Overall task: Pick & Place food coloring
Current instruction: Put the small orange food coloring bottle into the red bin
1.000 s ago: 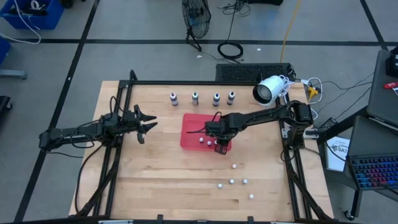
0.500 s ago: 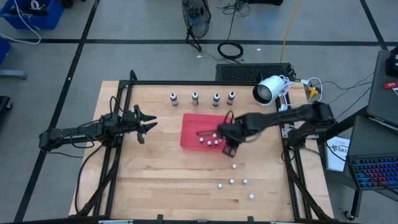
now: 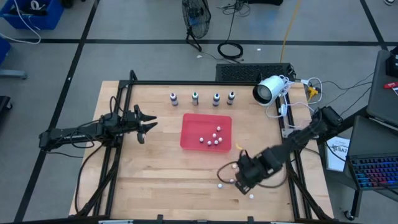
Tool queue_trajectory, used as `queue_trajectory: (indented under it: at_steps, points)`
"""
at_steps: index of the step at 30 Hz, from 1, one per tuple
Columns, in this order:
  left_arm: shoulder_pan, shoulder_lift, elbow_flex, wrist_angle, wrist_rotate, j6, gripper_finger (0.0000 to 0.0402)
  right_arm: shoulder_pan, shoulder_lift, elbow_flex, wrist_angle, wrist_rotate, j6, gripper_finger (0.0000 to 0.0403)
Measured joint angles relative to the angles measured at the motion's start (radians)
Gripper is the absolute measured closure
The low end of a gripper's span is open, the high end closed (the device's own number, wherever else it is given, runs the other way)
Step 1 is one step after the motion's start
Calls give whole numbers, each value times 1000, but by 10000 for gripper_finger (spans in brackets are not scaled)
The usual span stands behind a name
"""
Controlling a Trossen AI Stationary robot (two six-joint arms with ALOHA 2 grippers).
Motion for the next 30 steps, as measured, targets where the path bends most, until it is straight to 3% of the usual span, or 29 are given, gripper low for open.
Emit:
queue_trajectory:
  at_steps: [4,8,15,18,26,30]
  points:
    - [0,0,0,0,0,0,265,83,12,0,32,7,181,319]
    - [0,0,0,0,0,0,265,137,51,0,36,7,261,319]
    - [0,0,0,0,0,0,265,172,145,0,34,15,237,319]
    - [0,0,0,0,0,0,265,179,168,0,14,64,211,319]
    - [0,0,0,0,0,0,265,217,159,-3,-306,170,260,319]
    - [0,0,0,0,0,0,265,223,161,-40,-313,168,151,319]
